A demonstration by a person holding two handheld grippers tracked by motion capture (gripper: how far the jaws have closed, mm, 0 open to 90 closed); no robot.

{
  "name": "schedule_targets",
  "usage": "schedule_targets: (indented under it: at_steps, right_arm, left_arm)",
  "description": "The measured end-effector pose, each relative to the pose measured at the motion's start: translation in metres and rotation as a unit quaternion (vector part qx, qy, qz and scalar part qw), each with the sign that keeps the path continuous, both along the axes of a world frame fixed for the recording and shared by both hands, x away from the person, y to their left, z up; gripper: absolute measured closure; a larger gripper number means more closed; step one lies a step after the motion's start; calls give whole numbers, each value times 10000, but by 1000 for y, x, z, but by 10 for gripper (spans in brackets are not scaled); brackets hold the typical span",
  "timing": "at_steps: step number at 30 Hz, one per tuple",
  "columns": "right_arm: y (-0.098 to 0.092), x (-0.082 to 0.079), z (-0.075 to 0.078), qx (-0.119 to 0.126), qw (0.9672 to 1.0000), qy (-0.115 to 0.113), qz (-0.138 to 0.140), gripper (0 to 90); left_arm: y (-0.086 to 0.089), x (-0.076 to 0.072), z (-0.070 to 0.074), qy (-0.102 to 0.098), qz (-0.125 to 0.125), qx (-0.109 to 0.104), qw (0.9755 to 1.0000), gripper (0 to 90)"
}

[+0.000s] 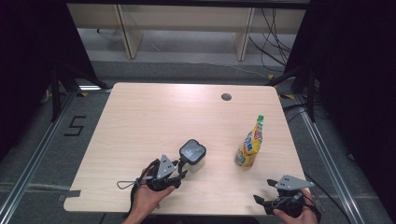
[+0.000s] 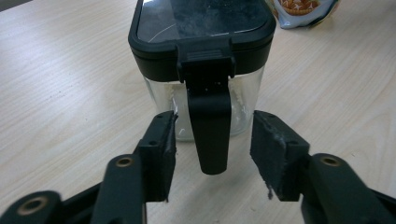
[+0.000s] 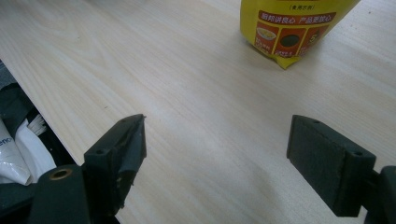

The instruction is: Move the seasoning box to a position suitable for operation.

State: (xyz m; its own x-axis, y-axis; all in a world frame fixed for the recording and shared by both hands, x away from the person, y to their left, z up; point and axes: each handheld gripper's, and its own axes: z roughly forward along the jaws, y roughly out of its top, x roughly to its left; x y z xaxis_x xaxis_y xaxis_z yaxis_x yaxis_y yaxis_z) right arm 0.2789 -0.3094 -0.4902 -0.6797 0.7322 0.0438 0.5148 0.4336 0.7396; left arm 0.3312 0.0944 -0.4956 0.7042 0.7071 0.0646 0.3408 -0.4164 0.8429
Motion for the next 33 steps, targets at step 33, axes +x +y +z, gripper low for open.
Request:
schedule_targets:
  at_steps: [33]
  right_arm:
    - [4,-1,0,-91,9995,-95,272,230]
  left_arm:
    - [19,28,2,-187,35,79,9998,710]
